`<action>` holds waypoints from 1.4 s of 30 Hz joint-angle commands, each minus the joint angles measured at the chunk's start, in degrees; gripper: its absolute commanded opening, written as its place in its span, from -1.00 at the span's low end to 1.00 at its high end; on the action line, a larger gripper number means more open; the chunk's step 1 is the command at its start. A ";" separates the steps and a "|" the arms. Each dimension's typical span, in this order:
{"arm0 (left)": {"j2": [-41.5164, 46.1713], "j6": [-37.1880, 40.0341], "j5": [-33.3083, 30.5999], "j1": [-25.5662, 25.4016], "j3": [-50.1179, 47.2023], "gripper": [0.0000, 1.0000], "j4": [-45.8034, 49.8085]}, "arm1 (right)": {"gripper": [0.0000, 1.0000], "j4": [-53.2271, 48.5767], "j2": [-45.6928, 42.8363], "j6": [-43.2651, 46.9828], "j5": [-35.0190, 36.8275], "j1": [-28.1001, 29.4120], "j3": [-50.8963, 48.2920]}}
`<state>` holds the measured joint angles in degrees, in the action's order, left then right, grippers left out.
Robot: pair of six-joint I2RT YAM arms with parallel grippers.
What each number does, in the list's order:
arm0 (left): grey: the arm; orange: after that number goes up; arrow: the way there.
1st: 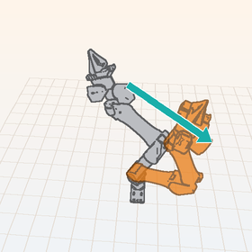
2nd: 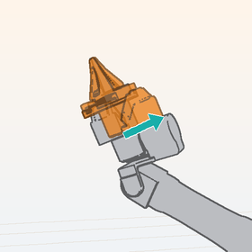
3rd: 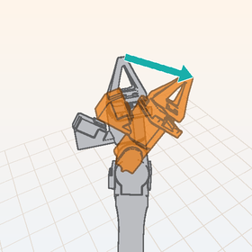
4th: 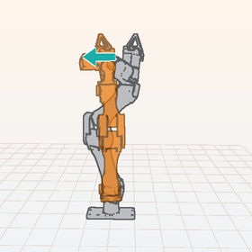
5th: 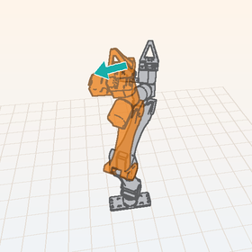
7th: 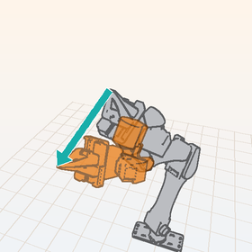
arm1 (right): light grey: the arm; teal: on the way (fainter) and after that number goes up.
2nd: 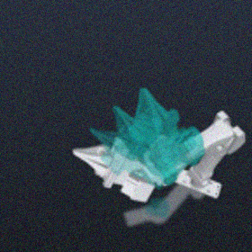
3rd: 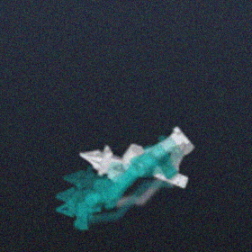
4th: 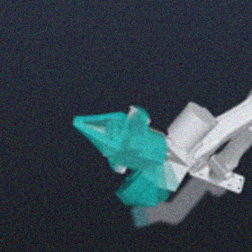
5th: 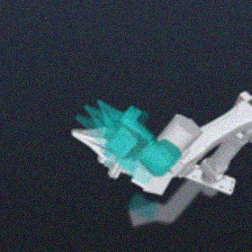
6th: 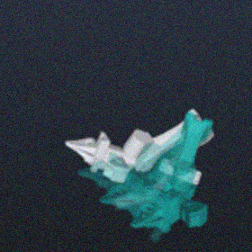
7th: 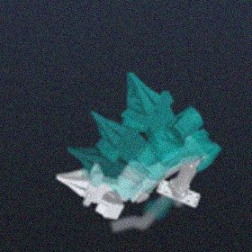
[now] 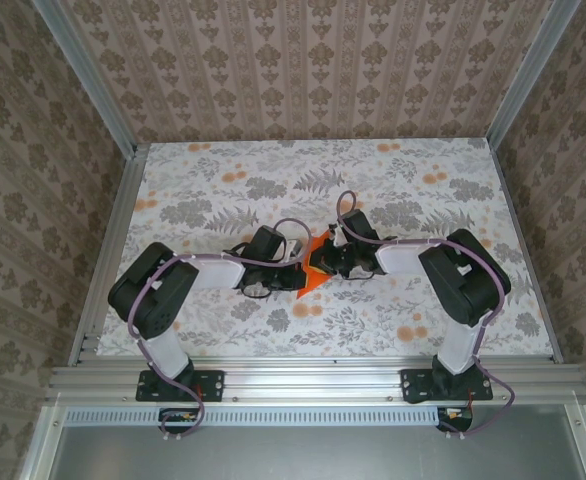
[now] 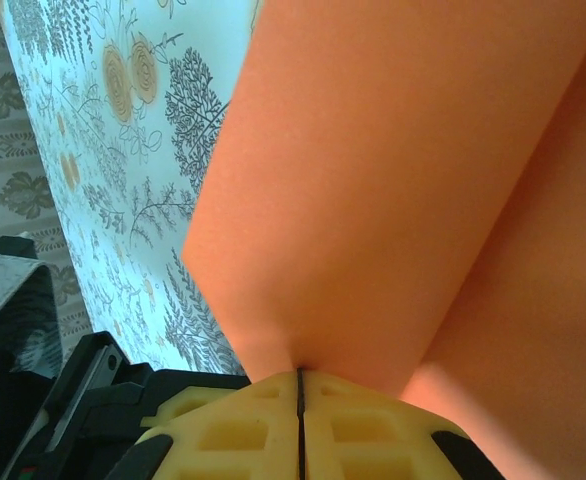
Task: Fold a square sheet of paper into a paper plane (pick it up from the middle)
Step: Fourth fold the wing at the center of the table.
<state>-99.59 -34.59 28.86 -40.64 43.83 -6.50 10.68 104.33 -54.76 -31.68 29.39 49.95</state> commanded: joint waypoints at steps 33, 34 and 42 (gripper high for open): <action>-0.59 1.43 2.00 0.93 -0.90 -1.00 2.34 | -0.78 -1.52 -1.52 -0.79 3.96 -1.61 -0.09; -0.69 0.78 2.60 1.09 -1.18 -1.00 1.26 | -0.76 -1.53 -2.23 -0.65 4.00 -1.61 -0.38; -2.14 -1.62 5.41 2.16 -1.49 -1.00 -0.88 | -0.74 -2.63 -6.99 -0.19 7.01 -2.05 -2.74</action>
<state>-100.31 -34.83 32.60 -38.96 43.13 -7.42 9.50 99.59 -55.48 -27.16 27.81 48.45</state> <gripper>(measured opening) 0.051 0.131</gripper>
